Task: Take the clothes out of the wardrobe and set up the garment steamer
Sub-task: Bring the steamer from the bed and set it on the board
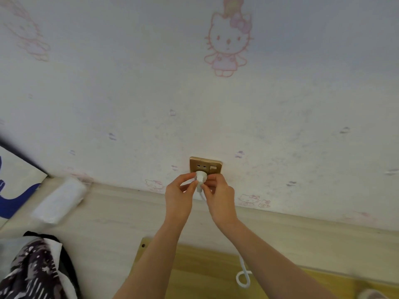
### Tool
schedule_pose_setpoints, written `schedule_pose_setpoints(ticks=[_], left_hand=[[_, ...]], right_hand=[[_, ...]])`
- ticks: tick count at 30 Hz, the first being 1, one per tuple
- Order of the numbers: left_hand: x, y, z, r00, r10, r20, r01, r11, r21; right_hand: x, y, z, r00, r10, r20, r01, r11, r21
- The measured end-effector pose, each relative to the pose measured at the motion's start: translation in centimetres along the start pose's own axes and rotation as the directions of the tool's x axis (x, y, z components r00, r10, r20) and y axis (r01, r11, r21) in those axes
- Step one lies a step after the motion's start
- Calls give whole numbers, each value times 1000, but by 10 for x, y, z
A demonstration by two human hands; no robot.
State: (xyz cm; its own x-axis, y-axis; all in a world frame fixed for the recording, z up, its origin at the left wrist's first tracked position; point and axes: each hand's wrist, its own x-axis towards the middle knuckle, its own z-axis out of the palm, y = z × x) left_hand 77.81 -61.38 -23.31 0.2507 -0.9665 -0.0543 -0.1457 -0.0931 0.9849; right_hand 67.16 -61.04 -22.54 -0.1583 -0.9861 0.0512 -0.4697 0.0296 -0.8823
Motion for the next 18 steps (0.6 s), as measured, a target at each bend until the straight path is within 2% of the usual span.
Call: schedule_pose_setpoints(ticks=[3,6,9,13,18], left_hand=[[-2,-3,-4,999,-14,33,9,992,129],[-16,-6,-13,999,-32,-14,34,984,173],[-41,-8,-19,1000,1,-4,0,959,283],[-72,-13,-23,995,46,92,-80,907,413],[-118,-24,-24,970,101,219,-215,776,594]], right_hand=[[-10,0,-11,992,13,128,20,968,-252],[-24,0,-27,984,-6,179,77,917,-392],[-43,3,-46,975,-49,217,149,869,-472],[-74,17,-75,963,-89,252,219,807,-549],[-120,40,-108,951,-103,292,270,740,-617]])
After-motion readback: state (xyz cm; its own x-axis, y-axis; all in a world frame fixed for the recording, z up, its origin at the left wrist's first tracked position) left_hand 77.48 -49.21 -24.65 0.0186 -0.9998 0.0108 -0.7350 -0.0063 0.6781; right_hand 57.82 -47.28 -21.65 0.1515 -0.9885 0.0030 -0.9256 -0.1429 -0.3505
